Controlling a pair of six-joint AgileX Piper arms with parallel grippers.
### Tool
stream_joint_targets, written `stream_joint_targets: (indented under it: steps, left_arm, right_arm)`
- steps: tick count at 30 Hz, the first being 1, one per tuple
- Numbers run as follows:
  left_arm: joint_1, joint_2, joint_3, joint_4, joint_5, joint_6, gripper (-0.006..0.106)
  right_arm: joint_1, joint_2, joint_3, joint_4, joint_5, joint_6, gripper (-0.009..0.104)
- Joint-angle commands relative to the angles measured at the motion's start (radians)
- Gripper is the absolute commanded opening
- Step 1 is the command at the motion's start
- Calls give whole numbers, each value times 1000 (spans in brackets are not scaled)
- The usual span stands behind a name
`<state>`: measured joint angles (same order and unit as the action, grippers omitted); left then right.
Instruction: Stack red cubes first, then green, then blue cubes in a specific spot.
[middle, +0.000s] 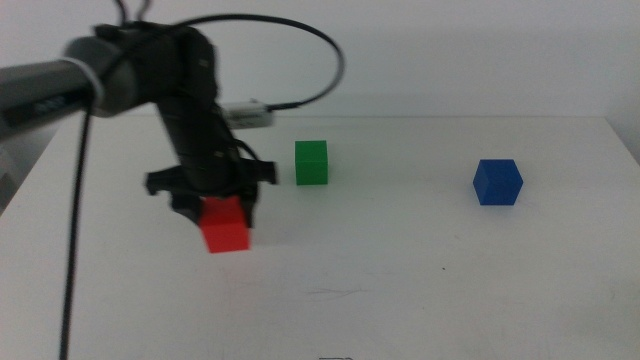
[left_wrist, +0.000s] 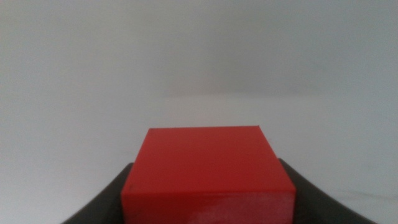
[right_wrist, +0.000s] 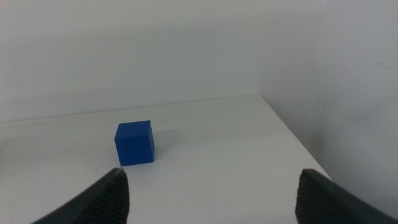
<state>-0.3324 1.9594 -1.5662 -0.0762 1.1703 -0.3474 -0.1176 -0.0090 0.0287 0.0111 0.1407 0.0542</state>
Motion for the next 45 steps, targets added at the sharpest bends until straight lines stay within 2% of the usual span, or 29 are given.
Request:
stream_joint_targets:
  steps: [1, 5, 15, 37, 38, 42, 43, 45]
  left_arm:
    - [-58, -53, -29, -7, -20, -62, 10]
    - [-154, -15, -72, -4, -21, -141, 10]
    - [-309, 175, -335, 0, 82, -178, 10]
    - [-333, 274, -389, -16, 150, -226, 10]
    - [-333, 274, -389, 3, 150, -221, 58]
    - [-333, 274, -389, 13, 150, -204, 90]
    - [-333, 273, -389, 11, 150, -199, 94]
    - [-332, 265, -389, 4, 150, -195, 94]
  right_arm:
    - [-7, -8, -17, -11, -75, -8, 80]
    - [-7, -8, -17, -11, -75, -8, 80]
    - [-7, -8, -17, -11, -75, -8, 80]
    - [-7, -8, -17, -11, -75, -8, 80]
    - [-7, -8, -17, -11, -75, -8, 80]
    - [-7, -8, -17, -11, -75, -8, 80]
    - [-7, -8, -17, -11, -75, -8, 80]
    - [-7, -8, -17, -11, -75, -8, 80]
